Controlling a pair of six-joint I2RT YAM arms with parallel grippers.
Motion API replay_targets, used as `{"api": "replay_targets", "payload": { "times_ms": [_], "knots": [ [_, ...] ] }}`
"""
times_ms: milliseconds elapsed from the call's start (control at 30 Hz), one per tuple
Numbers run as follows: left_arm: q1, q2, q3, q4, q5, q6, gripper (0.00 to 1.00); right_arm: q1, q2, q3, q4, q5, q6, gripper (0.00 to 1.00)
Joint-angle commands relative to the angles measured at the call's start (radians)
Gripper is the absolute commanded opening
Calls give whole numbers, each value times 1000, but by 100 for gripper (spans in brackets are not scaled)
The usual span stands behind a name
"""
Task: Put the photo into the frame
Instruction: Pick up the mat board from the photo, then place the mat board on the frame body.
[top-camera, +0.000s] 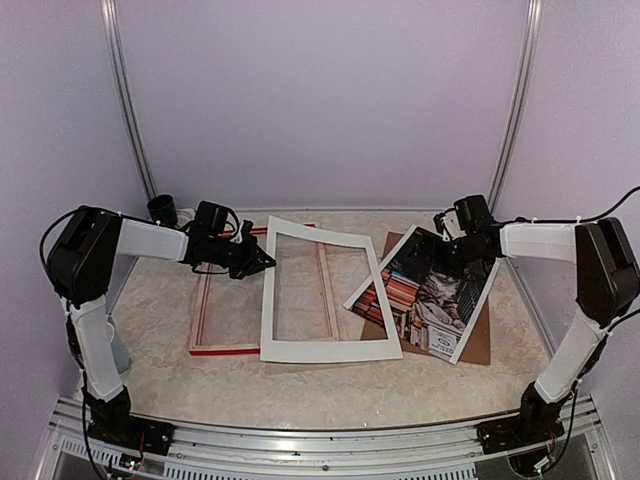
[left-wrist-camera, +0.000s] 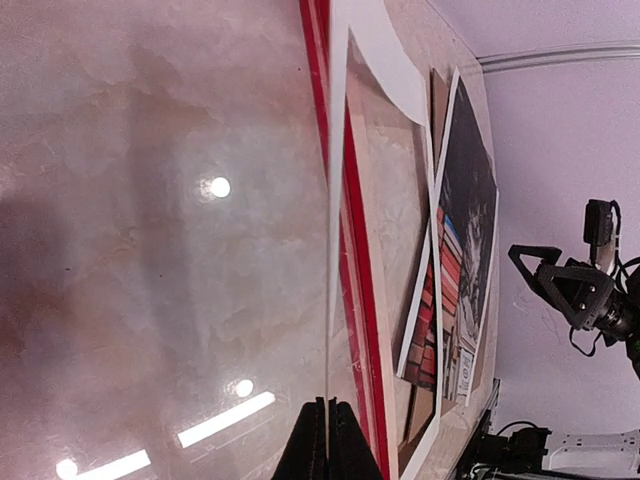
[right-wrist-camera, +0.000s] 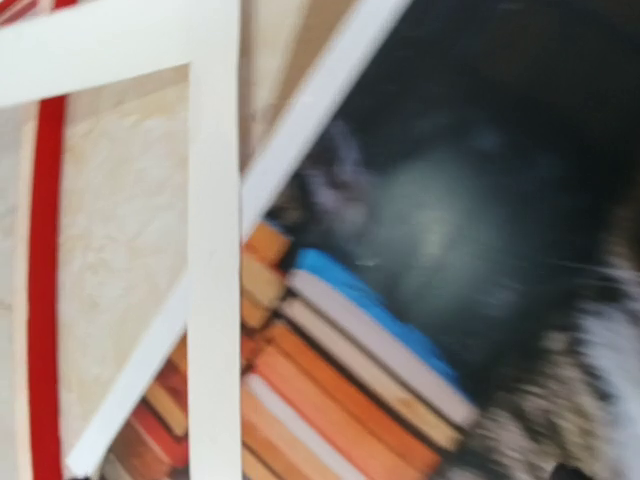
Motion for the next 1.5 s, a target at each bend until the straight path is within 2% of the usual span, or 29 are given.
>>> {"api": "replay_targets", "payload": {
  "times_ms": [0, 400, 867, 1300, 1467],
  "knots": [
    [47, -55, -34, -72, 30, 80, 4, 68, 74, 76, 6, -7, -8, 99],
    [152, -49, -10, -230, 12, 175, 5, 200, 229, 251, -34, -15, -22, 99],
    [206, 16, 80, -338, -68, 248, 7, 269, 372, 384, -55, -40, -20, 99],
    [276, 89, 253, -512, -72, 346, 8, 279, 389, 398, -62, -45, -27, 99],
    [294, 102, 261, -535, -69, 366, 9, 280, 384, 387, -60, -40, -31, 99]
  ]
}}
